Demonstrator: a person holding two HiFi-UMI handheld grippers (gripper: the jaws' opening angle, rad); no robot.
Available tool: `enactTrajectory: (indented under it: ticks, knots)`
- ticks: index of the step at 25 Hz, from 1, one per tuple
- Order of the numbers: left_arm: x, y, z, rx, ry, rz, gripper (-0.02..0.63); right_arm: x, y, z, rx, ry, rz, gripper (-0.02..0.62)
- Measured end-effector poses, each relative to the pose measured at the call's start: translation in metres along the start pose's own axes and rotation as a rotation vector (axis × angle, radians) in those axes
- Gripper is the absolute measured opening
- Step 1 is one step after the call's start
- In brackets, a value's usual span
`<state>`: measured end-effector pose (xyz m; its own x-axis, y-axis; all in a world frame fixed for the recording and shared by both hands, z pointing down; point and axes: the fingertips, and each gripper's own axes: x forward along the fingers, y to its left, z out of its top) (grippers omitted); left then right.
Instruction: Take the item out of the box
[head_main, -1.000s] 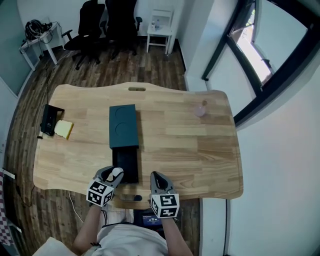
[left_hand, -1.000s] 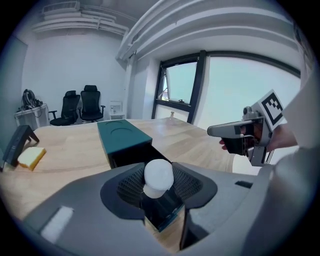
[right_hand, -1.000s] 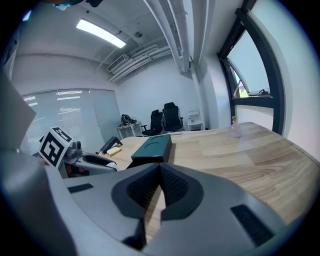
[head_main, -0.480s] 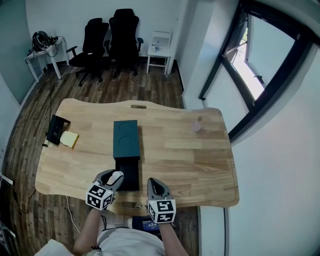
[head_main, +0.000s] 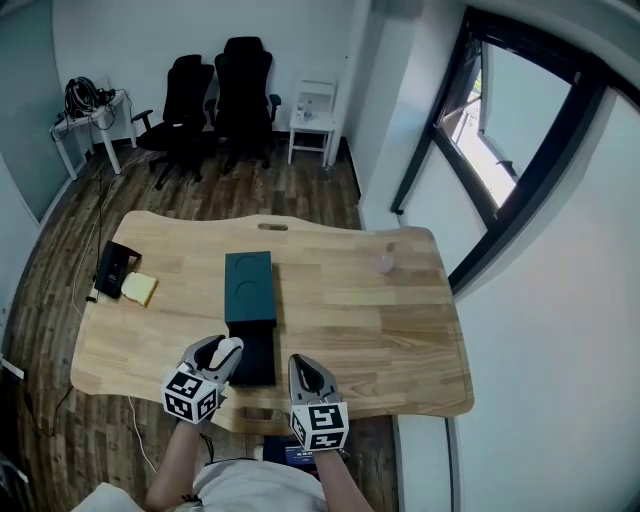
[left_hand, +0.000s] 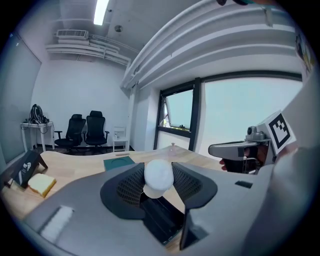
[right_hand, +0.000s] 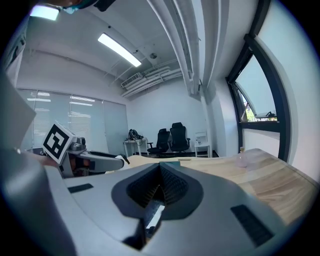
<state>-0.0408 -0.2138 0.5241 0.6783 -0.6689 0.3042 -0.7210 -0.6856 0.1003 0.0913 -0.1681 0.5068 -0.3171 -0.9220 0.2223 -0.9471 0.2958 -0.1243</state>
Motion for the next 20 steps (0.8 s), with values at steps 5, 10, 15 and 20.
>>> enactTrajectory:
  ticks: [5, 10, 15, 20]
  knots:
    - [-0.011, 0.002, 0.015, -0.008, -0.051, 0.011, 0.172, -0.003, -0.002, 0.004, -0.015, -0.004, -0.013, 0.005]
    - [-0.02, 0.003, 0.019, -0.015, -0.074, 0.021, 0.172, -0.004, 0.008, 0.001, -0.037, 0.013, 0.002, 0.005]
    - [-0.024, 0.007, 0.019, -0.017, -0.079, 0.041, 0.172, -0.002, 0.01, 0.002, -0.041, 0.012, 0.006, 0.005]
    - [-0.026, 0.011, 0.015, -0.031, -0.079, 0.047, 0.172, -0.004, 0.006, -0.002, -0.04, 0.02, -0.004, 0.005]
